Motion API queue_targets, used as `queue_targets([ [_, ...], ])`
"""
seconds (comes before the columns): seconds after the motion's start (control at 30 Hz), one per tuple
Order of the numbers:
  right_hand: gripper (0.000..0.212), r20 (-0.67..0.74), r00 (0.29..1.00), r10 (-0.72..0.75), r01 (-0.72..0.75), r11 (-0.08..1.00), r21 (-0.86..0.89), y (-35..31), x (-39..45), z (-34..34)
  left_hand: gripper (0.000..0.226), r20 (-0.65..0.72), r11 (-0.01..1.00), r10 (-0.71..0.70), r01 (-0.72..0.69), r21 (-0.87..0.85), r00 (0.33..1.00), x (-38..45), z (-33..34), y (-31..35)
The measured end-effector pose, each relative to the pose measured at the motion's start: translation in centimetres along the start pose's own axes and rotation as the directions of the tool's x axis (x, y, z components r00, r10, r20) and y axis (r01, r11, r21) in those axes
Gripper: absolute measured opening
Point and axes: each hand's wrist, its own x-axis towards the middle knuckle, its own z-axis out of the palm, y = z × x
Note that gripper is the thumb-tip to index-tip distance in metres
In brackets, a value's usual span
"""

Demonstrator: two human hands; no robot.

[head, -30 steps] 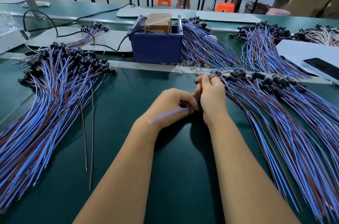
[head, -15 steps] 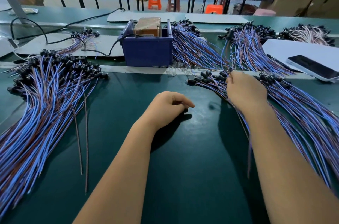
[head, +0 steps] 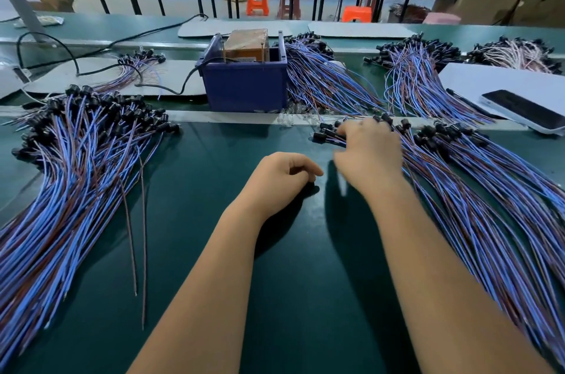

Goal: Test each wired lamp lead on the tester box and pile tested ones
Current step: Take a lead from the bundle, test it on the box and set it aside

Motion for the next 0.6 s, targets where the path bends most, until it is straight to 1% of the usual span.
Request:
queue_targets([
  [0.03,0.035,0.026,1.000,-0.018,0.014,0.989,0.148,-1.3,-0.1,0.6,0.034,-0.044,0.999,0.017,-0.016,0.029,0.999,0.0,-0.1,0.1],
  [0.07,0.032,0.078,0.997,-0.025,-0.002,0.945,0.328,-2.6,-0.2,1.0,0.031,-0.115,0.997,0.022,-0.014,0.070,0.993,0.0,-0.3,0.1],
  [0.1,0.028,0.138,0.990,-0.034,-0.039,0.870,0.492,-3.8,-0.4,1.5,0.028,-0.219,0.994,0.013,0.011,0.108,0.976,-0.1,-0.7,0.1],
  [0.13,0.024,0.175,0.984,-0.037,-0.076,0.800,0.595,-4.6,-0.5,2.1,0.026,-0.349,0.991,-0.001,0.048,0.127,0.937,-0.2,-1.2,0.1],
  [0.17,0.021,0.188,0.982,-0.027,-0.097,0.781,0.617,-5.3,-0.6,2.7,0.026,-0.488,0.987,-0.004,0.083,0.141,0.873,-0.3,-1.8,0.0],
  [0.2,0.019,0.182,0.983,-0.005,-0.105,0.800,0.591,-5.5,-0.5,3.2,0.027,-0.614,0.978,0.020,0.112,0.176,0.789,-0.4,-2.4,-0.2],
  [0.23,0.018,0.173,0.985,0.027,-0.120,0.819,0.561,-5.6,-0.4,3.6,0.027,-0.705,0.962,0.056,0.151,0.227,0.707,-0.4,-3.1,-0.4],
  [0.27,0.018,0.165,0.985,0.052,-0.135,0.831,0.540,-5.7,-0.2,3.8,0.024,-0.757,0.941,0.075,0.205,0.269,0.649,-0.3,-3.8,-0.7],
  [0.3,0.017,0.164,0.984,0.065,-0.144,0.835,0.530,-5.7,-0.1,3.9,0.020,-0.778,0.915,0.059,0.277,0.292,0.625,-0.3,-4.5,-1.1],
  [0.33,0.016,0.157,0.985,0.068,-0.142,0.839,0.525,-5.8,0.0,4.1,0.016,-0.782,0.884,0.005,0.362,0.294,0.623,-0.3,-4.9,-1.4],
  [0.37,0.016,0.145,0.987,0.064,-0.131,0.846,0.517,-5.8,0.0,4.1,0.015,-0.776,0.848,-0.076,0.450,0.280,0.626,-0.2,-5.3,-1.9],
  [0.43,0.016,0.127,0.991,0.037,-0.096,0.862,0.498,-5.7,-0.2,4.2,0.020,-0.744,0.773,-0.263,0.595,0.218,0.615,-0.4,-6.0,-2.6],
  [0.5,0.016,0.122,0.992,0.008,-0.069,0.861,0.504,-5.5,-0.3,4.1,0.026,-0.706,0.723,-0.399,0.674,0.151,0.586,-0.5,-6.6,-3.0],
  [0.53,0.015,0.118,0.993,-0.007,-0.055,0.857,0.513,-5.3,-0.3,4.1,0.028,-0.693,0.707,-0.429,0.693,0.142,0.579,-0.4,-6.9,-3.1],
  [0.6,0.015,0.107,0.994,-0.030,-0.030,0.853,0.521,-5.2,-0.5,4.1,0.031,-0.687,0.701,-0.432,0.696,0.152,0.585,-0.4,-7.0,-3.1],
])
